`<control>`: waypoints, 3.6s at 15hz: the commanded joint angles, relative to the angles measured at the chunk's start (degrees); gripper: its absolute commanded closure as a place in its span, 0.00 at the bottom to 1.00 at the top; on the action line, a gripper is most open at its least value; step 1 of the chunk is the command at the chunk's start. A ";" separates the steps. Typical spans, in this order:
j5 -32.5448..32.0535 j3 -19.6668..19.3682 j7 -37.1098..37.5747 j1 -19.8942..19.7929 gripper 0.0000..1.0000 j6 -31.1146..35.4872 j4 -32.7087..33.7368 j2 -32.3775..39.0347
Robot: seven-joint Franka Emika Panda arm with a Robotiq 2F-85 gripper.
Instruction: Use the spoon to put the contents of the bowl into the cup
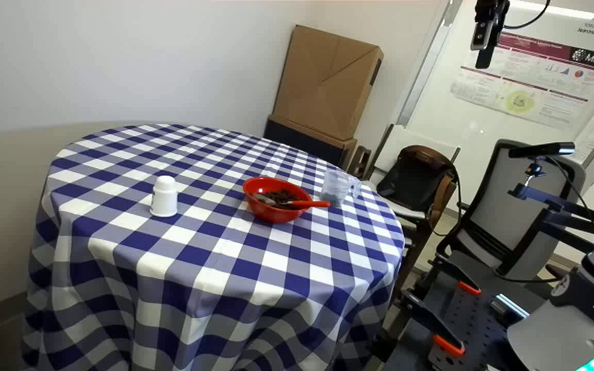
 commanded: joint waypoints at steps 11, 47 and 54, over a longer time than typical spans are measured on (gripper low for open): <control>-0.83 1.67 0.05 0.53 0.00 7.33 0.63 4.13; -12.35 9.68 10.94 7.89 0.00 35.31 7.05 47.88; -12.97 8.95 12.87 8.39 0.00 39.06 8.96 53.38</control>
